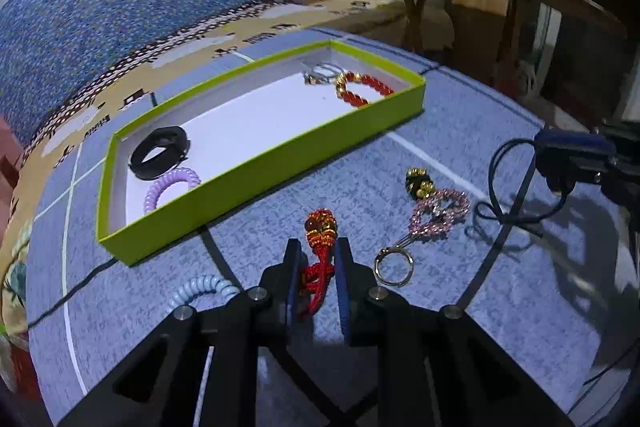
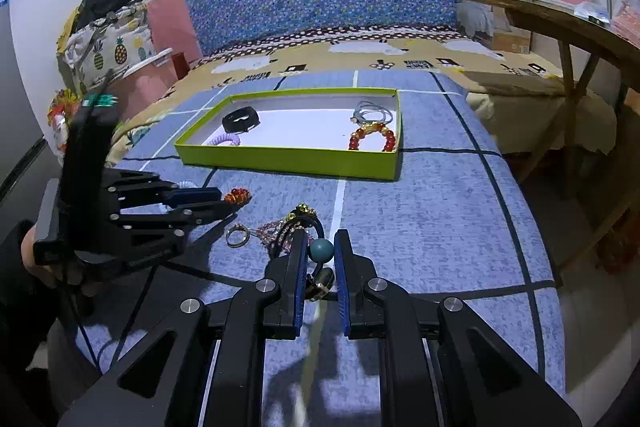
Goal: Organize jewelry
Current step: 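Grasp the red tassel charm with the left gripper while the right gripper grasps the black hair tie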
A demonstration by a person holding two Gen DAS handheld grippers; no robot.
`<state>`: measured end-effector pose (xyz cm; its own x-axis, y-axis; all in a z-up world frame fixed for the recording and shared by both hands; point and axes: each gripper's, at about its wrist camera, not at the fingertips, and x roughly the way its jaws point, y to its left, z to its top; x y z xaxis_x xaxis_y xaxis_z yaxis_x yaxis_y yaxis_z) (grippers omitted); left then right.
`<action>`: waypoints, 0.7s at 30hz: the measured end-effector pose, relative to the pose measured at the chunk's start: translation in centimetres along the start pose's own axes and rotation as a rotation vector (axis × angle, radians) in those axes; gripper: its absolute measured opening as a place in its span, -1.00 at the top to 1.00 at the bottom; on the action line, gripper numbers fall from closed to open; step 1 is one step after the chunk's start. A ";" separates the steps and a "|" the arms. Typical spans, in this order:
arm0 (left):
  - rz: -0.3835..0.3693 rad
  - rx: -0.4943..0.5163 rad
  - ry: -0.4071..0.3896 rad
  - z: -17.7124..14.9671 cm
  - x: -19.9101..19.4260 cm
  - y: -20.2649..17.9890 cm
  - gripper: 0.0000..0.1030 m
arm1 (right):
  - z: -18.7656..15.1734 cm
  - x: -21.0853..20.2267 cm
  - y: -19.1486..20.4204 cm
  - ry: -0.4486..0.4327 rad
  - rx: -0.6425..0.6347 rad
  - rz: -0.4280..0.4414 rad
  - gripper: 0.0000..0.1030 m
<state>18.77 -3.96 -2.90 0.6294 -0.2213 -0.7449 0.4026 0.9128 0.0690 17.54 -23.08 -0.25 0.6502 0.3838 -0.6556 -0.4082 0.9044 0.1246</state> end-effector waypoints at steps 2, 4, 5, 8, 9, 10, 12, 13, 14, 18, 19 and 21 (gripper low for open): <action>-0.004 -0.036 -0.027 -0.2 -0.9 0.3 0.67 | 0.0 -0.3 -0.2 -0.008 0.010 -0.002 0.74; -0.005 -0.075 -0.054 -0.4 -1.9 0.7 0.67 | -0.1 -0.5 -0.4 -0.014 0.021 0.000 0.74; -0.003 -0.091 -0.066 -0.4 -2.3 0.8 0.67 | 0.0 -0.6 -0.5 -0.018 0.027 0.000 0.74; -0.003 -0.127 -0.097 -0.6 -3.5 1.1 0.67 | 0.1 -0.8 -0.6 -0.028 0.039 0.003 0.74; -0.005 -0.141 -0.108 -0.7 -4.0 1.1 0.67 | 0.2 -0.9 -0.7 -0.032 0.043 0.003 0.74; -0.007 -0.152 -0.116 -0.6 -4.2 1.2 0.67 | 0.3 -0.9 -0.7 -0.036 0.046 0.005 0.74; -0.008 -0.169 -0.133 -0.4 -4.8 1.4 0.67 | 0.6 -1.0 -0.8 -0.041 0.048 0.009 0.74; -0.005 -0.174 -0.140 -0.3 -5.0 1.4 0.67 | 0.7 -1.0 -0.8 -0.044 0.048 0.010 0.74; -0.003 -0.181 -0.147 -0.2 -5.2 1.5 0.67 | 0.9 -1.0 -0.8 -0.047 0.045 0.010 0.74; -0.005 -0.206 -0.170 0.5 -5.9 2.1 0.67 | 1.9 -0.7 -0.6 -0.059 0.030 0.014 0.74; -0.004 -0.208 -0.175 0.8 -6.0 2.3 0.67 | 2.1 -0.6 -0.6 -0.062 0.028 0.017 0.74; 0.001 -0.213 -0.179 1.2 -5.9 2.5 0.67 | 2.8 -0.2 -0.5 -0.066 0.021 0.024 0.74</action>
<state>16.84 -0.75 2.47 0.7443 -0.2605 -0.6149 0.2652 0.9604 -0.0858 19.35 -23.09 1.92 0.6816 0.4165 -0.6016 -0.4110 0.8982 0.1561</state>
